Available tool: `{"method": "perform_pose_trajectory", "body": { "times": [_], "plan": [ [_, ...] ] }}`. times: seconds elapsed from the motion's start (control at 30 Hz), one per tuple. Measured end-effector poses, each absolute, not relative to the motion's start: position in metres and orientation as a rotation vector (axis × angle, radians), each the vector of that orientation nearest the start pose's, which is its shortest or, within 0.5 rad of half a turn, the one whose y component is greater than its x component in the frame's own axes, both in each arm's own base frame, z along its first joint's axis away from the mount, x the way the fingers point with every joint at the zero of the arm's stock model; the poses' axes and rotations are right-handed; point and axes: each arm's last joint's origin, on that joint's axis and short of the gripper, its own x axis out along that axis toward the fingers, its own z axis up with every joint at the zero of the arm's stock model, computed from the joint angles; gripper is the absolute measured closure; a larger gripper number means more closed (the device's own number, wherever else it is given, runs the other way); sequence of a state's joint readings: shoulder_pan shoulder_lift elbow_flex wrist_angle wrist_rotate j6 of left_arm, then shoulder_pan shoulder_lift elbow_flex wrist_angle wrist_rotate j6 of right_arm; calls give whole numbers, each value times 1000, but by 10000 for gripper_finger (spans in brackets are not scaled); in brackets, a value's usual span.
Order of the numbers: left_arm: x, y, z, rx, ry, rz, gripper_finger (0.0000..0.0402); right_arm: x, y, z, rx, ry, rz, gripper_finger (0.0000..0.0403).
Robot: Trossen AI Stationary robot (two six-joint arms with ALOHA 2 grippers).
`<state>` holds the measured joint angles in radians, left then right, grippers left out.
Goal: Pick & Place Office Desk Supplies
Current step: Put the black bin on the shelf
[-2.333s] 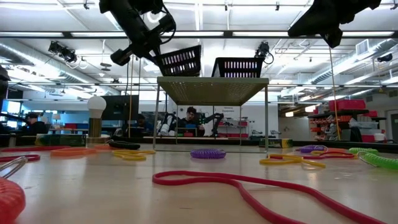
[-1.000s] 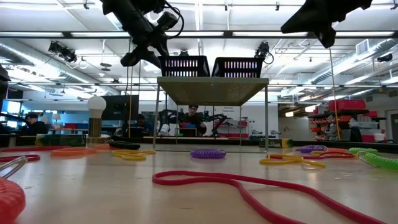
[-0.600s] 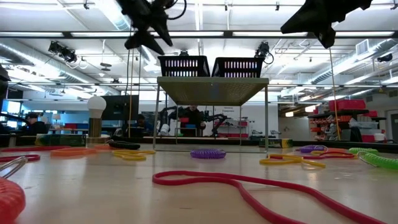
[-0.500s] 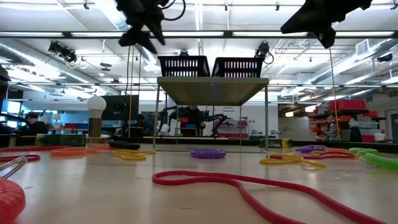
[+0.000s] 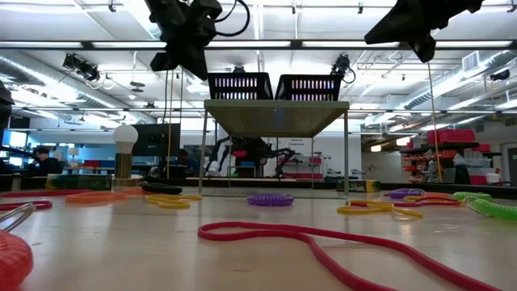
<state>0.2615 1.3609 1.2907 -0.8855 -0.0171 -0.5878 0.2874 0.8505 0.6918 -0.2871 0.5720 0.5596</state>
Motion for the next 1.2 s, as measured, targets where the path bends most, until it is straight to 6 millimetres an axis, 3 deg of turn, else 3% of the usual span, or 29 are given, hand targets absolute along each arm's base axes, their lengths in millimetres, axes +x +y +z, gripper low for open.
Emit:
{"method": "perform_pose_trajectory", "body": {
  "times": [0.53,0.73,0.93,1.2],
  "plan": [
    [265,71,330,-669,776,522,390,178,33,283,358,312,-399,396],
    [251,75,349,-633,767,566,390,178,33,283,359,312,-397,396],
    [245,72,330,-639,948,597,390,178,33,283,364,312,-394,396],
    [262,70,322,-648,909,536,390,178,33,283,363,311,-394,396]
  ]
}}
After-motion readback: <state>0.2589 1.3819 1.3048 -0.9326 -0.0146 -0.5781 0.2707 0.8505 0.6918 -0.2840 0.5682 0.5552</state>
